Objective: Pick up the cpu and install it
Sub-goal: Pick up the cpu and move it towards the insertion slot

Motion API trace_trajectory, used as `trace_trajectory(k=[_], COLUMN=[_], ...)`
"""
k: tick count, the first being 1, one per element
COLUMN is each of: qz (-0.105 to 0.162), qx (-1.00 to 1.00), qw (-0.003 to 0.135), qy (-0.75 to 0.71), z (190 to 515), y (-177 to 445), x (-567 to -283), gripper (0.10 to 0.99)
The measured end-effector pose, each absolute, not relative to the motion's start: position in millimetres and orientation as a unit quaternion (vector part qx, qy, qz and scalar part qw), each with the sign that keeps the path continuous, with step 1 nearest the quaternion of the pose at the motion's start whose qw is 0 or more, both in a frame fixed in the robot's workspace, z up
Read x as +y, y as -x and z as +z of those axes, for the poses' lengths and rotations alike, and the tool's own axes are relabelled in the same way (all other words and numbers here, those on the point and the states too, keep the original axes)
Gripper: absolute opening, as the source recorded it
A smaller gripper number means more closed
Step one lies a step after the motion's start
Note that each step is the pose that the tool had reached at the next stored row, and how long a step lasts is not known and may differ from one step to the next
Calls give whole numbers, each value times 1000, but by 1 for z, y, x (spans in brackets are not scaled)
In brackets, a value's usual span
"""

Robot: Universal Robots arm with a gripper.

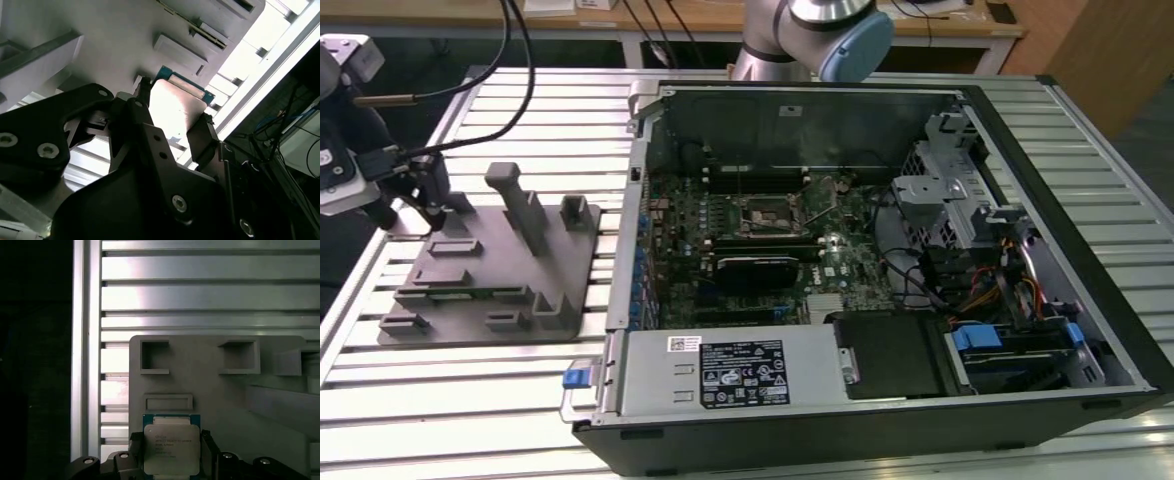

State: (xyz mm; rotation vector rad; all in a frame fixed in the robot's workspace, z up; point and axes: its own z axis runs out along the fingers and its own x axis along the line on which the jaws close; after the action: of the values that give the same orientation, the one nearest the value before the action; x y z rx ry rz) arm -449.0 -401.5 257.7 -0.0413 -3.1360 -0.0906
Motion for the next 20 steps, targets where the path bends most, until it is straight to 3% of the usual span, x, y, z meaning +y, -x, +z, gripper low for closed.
trace_trajectory(k=[20], qz=[-29], qx=[-999], qw=[1], qy=[13], z=[303], y=[449], x=[-401], gripper=[541])
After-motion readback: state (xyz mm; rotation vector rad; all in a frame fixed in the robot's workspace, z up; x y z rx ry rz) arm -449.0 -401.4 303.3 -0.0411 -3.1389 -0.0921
